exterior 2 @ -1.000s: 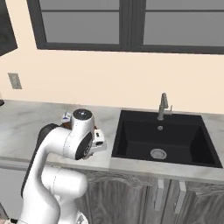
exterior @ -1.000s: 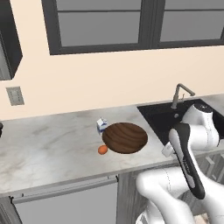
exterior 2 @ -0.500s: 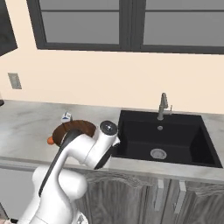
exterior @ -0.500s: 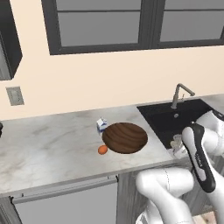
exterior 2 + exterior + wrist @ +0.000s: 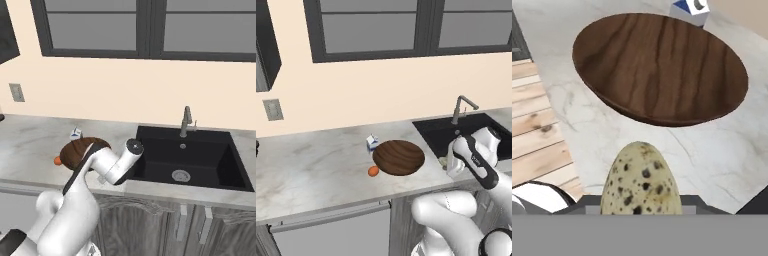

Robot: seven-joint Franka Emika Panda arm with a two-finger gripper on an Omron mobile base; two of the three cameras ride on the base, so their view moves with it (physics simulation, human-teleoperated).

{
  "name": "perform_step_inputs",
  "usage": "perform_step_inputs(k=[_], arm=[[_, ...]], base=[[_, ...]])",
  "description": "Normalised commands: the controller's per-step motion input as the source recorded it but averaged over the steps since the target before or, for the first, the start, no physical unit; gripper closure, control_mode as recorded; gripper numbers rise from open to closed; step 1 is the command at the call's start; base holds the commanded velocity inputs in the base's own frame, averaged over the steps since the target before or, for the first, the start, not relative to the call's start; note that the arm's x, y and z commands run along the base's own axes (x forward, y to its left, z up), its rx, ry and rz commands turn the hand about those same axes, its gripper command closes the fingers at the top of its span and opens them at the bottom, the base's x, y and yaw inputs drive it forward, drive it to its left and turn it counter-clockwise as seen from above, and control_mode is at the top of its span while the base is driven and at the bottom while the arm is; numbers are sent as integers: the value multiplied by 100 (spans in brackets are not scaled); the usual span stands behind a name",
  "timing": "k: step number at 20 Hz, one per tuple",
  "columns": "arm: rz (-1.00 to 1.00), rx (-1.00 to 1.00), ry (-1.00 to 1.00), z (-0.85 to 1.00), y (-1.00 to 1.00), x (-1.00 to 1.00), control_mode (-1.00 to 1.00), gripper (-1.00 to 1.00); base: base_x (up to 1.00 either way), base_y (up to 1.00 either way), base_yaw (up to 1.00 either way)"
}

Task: Gather the eggs and milk located in the vicinity of the sink area and place them right next to the bowl.

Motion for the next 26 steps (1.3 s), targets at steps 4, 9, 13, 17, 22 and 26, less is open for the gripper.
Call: perform_step_inputs(k=[4, 9, 13, 17, 22, 26], arm=[[6, 0, 1, -14, 5, 3, -100, 100], [-1, 0, -2, -34, 9, 27, -100, 100], [0, 0, -6, -27, 26, 12, -100, 100], [0, 0, -3, -18, 18, 11, -100, 100], [0, 0, -4, -15, 0, 1, -100, 100], [-2, 0, -1, -17, 3, 5, -100, 100]], base=[[0, 0, 0], [0, 0, 0], [0, 0, 0], [0, 0, 0], [0, 0, 0], [0, 0, 0]])
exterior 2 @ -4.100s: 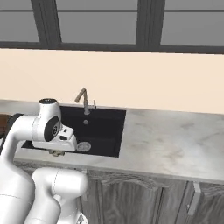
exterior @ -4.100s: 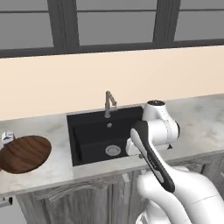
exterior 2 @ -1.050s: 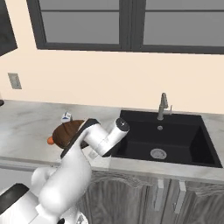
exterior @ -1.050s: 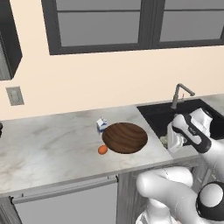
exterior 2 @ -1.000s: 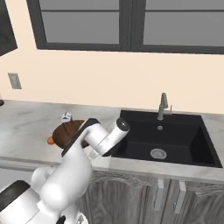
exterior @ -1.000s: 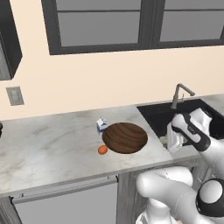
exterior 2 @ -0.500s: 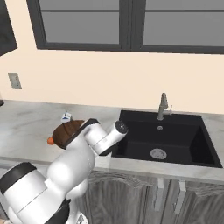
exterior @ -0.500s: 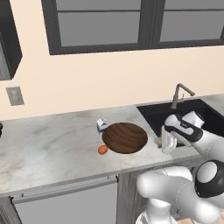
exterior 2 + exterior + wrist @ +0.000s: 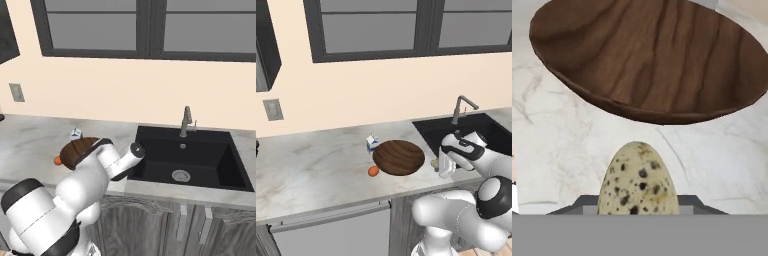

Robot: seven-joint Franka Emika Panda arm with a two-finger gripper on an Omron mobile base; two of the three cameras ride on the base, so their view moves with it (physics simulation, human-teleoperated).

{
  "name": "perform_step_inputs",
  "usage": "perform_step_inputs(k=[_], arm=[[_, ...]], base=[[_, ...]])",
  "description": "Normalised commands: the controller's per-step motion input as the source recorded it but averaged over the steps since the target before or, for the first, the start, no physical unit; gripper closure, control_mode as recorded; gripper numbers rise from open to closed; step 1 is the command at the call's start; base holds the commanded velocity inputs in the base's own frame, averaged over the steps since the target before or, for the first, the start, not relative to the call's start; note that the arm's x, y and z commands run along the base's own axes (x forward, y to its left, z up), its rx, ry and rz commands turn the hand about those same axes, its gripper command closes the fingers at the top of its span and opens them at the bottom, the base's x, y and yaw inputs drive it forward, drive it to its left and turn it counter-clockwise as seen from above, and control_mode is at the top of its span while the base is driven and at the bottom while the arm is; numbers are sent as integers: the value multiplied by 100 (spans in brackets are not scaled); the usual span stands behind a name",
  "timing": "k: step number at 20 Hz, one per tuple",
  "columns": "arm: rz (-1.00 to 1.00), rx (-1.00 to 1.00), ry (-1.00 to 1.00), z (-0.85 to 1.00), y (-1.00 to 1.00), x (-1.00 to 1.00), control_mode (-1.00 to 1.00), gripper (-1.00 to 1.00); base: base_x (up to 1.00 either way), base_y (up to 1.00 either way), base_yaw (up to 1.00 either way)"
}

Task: Gather the eggs and milk located in the vicinity of the sink area and place them right next to the bowl.

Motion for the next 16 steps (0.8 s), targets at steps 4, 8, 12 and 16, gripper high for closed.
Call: perform_step_inputs(k=[4, 8, 12, 16], arm=[[-2, 0, 0, -11, 11, 6, -100, 100], [-4, 0, 0, 0, 6, 10, -100, 100], [-4, 0, 0, 0, 0, 11, -100, 100], [-2, 0, 0, 0, 7, 3, -100, 100]], base=[[0, 0, 0], [0, 0, 0], [0, 0, 0], [0, 0, 0]])
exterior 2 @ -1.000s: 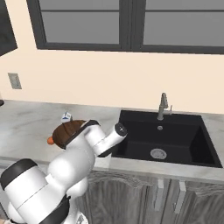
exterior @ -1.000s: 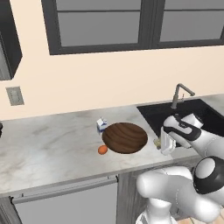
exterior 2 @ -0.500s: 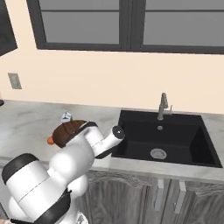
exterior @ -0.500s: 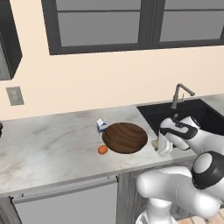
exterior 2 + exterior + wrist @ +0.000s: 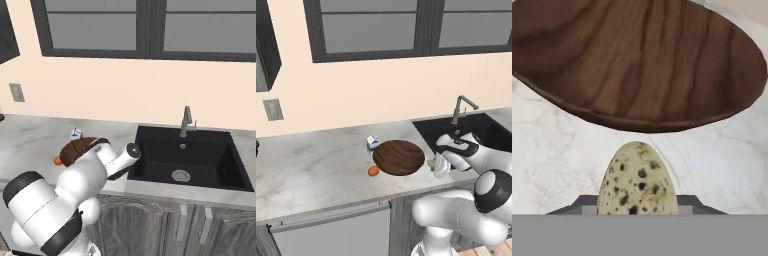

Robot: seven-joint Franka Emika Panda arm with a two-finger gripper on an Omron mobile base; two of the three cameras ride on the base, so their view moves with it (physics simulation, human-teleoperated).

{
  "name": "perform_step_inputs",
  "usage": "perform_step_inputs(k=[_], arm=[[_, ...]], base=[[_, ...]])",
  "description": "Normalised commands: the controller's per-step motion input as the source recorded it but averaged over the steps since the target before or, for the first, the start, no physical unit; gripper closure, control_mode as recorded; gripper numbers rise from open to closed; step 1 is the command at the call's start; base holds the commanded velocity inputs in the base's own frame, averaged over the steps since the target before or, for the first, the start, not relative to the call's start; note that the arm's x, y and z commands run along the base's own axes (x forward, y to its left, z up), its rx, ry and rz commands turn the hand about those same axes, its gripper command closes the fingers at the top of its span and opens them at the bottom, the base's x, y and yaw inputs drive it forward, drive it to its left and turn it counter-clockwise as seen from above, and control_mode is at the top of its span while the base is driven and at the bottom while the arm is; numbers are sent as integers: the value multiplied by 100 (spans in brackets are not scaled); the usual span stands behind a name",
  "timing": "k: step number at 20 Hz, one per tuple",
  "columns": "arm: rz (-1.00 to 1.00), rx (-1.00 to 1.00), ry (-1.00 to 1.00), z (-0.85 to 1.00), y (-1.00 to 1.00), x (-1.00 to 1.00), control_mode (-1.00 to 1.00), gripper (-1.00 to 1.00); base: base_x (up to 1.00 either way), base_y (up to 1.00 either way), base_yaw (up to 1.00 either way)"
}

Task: Gather the eggs and milk located in the vicinity of the sink area and place them right next to the bowl.

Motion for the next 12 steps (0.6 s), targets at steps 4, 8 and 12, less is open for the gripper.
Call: perform_step_inputs(k=[4, 8, 12], arm=[[-3, 0, 0, 0, 13, 6, -100, 100], [-3, 0, 0, 0, 16, 9, -100, 100], [-4, 0, 0, 0, 16, 10, -100, 100]], base=[[0, 0, 0], [0, 0, 0], [0, 0, 0]])
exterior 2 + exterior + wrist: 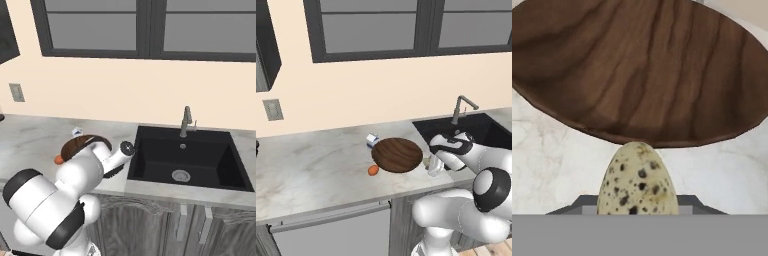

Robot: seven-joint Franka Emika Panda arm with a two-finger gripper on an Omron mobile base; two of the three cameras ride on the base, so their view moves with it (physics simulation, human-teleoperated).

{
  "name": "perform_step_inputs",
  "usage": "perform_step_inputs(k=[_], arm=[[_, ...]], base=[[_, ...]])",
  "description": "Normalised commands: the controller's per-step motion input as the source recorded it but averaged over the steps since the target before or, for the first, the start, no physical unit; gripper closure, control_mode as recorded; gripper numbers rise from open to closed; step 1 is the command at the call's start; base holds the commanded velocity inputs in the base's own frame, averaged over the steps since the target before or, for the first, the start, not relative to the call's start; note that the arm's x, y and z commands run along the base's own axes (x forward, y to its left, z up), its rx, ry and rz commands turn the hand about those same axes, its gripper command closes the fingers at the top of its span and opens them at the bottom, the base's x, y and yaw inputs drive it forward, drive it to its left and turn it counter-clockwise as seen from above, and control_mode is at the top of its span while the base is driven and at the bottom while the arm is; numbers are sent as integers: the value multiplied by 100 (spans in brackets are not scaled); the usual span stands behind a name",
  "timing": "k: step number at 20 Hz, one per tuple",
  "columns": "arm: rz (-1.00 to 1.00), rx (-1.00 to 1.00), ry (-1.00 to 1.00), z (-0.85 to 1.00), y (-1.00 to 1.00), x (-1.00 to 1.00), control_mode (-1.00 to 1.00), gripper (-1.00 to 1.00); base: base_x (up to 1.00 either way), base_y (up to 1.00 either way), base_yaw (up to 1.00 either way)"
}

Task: Gather the eggs and milk located in the vicinity of the sink area and place them right next to the bowl.

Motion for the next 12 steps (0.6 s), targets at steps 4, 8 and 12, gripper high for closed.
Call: perform_step_inputs(k=[4, 8, 12], arm=[[-1, 0, 0, -1, 13, 2, -100, 100], [0, 0, 0, 0, 10, 0, -100, -100], [0, 0, 0, 0, 0, 0, -100, -100]], base=[[0, 0, 0], [0, 0, 0], [0, 0, 0]])
